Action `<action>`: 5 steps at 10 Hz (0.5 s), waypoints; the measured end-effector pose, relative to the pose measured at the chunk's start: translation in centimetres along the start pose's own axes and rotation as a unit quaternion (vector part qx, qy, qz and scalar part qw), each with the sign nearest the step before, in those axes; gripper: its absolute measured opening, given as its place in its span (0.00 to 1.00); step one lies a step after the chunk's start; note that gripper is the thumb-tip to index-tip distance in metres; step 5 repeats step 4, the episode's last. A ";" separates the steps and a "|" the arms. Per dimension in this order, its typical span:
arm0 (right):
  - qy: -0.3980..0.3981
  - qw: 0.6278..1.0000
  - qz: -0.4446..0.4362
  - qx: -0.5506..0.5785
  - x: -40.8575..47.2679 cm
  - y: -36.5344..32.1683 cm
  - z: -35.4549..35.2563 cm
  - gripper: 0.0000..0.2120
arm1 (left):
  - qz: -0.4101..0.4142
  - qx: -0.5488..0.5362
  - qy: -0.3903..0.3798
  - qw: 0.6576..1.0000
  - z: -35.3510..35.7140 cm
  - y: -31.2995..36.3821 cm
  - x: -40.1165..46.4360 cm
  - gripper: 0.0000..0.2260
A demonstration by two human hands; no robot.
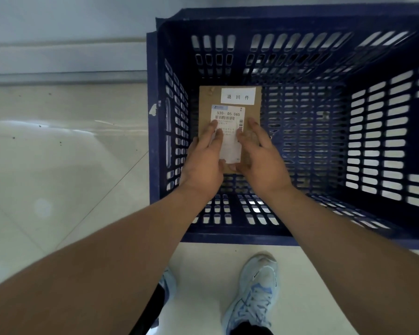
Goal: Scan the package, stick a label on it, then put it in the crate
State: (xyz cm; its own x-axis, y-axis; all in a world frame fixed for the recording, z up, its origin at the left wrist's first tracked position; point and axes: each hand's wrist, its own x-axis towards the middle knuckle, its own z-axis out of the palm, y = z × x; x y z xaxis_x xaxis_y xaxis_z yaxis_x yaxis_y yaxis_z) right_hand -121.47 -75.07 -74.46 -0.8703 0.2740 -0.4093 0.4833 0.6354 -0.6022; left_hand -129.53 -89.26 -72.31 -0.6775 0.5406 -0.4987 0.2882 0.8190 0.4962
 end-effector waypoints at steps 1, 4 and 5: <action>-0.031 0.996 0.036 -0.076 -0.1 -1.1 -0.5 0.39 | -0.016 0.067 -0.011 0.998 -0.5 1.0 0.1 0.33; 0.019 0.989 0.082 -0.126 -1.0 -6.1 -6.1 0.22 | -0.055 0.061 -0.067 0.994 -6.1 6.3 0.1 0.25; 0.019 0.989 0.082 -0.126 -1.0 -6.1 -6.1 0.22 | -0.055 0.061 -0.067 0.994 -6.1 6.3 0.1 0.25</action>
